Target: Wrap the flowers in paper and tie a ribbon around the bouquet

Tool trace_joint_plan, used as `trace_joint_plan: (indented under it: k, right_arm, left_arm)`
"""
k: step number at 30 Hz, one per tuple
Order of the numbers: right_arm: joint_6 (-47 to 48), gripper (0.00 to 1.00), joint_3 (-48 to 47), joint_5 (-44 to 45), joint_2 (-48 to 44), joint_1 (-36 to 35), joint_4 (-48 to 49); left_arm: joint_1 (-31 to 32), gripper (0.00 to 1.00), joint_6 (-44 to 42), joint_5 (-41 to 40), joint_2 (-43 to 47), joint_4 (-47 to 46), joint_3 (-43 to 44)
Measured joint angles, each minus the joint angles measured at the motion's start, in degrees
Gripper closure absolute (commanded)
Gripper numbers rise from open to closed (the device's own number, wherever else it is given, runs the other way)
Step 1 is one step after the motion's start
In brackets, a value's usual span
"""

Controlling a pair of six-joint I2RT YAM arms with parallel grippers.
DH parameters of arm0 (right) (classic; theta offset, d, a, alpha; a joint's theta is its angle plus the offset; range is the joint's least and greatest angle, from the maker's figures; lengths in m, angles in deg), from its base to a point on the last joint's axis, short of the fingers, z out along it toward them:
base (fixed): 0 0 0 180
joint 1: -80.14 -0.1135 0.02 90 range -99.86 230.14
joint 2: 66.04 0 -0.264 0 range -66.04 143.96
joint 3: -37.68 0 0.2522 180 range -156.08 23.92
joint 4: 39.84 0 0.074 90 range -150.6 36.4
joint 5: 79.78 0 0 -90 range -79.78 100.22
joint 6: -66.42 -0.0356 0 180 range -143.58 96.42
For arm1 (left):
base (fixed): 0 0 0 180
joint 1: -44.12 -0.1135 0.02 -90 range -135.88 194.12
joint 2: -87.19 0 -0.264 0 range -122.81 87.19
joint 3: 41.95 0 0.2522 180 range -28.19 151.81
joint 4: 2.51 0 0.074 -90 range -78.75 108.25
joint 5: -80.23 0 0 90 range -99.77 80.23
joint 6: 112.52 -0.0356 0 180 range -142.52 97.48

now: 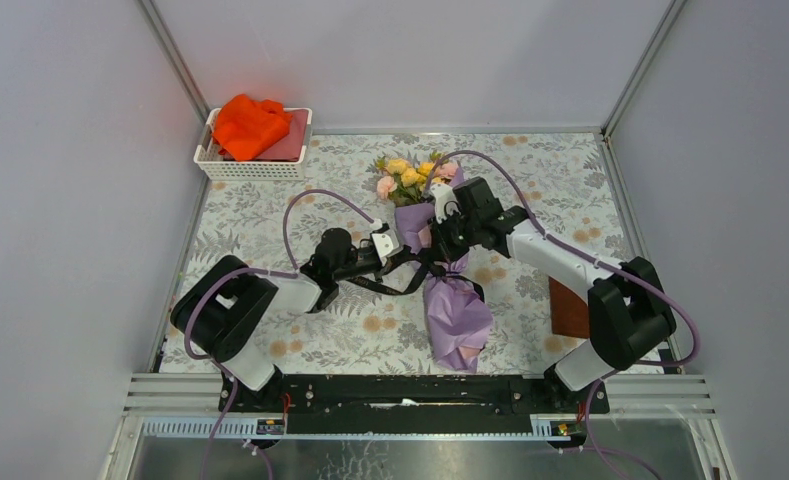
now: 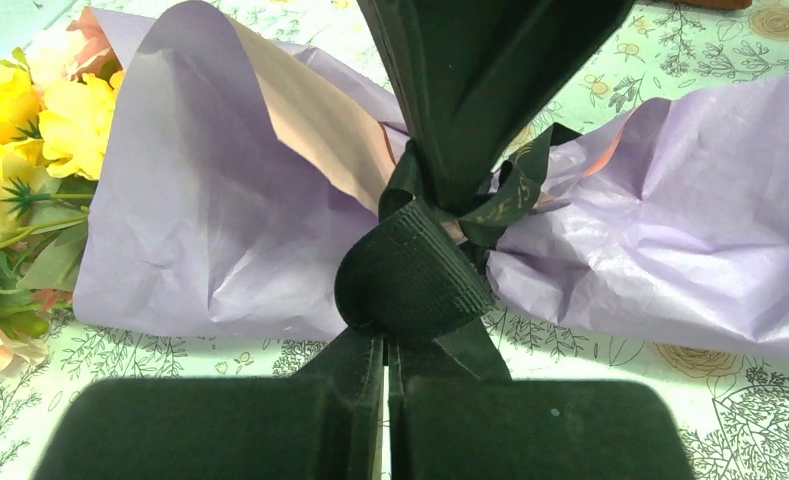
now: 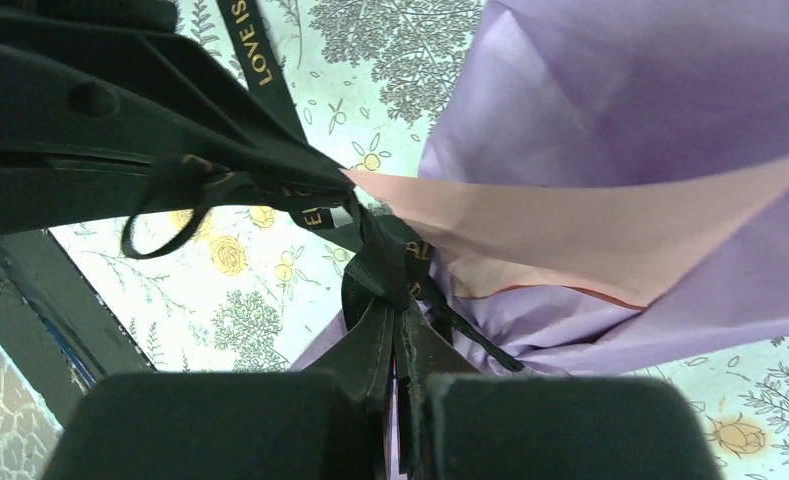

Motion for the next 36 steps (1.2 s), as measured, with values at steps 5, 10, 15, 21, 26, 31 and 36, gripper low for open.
trace_joint_plan:
  k: [5,10,15,21,26,31,36]
  right_arm:
    - [0.0,1.0,0.0,0.0,-0.2,1.7,-0.5]
    - [0.0,0.9,0.4,-0.4,-0.2,2.4,-0.9]
    - [0.9,0.76,1.3,-4.6,-0.2,3.0,-1.3]
    - [2.3,0.81,1.3,-7.6,-0.2,6.3,-1.2]
    - [2.3,0.84,1.1,-8.4,1.7,7.8,-0.5]
    - [2.3,0.85,0.8,-9.0,6.5,6.6,0.4]
    - [2.5,0.84,0.4,-11.2,8.4,4.6,0.7]
  left_arm:
    - [0.0,1.0,0.0,0.0,0.4,0.0,0.0]
    - [0.0,1.0,0.0,0.0,0.4,0.0,0.0]
    - [0.0,1.0,-0.3,0.1,0.4,0.0,0.0]
    - [0.1,1.0,-2.2,0.3,-0.8,0.0,0.0]
    - [0.2,1.0,-3.3,0.3,-1.1,0.0,0.0]
    - [0.2,1.0,-3.6,0.5,-1.1,0.0,0.0]
    - [0.2,1.0,-3.7,0.4,-1.1,0.0,0.0]
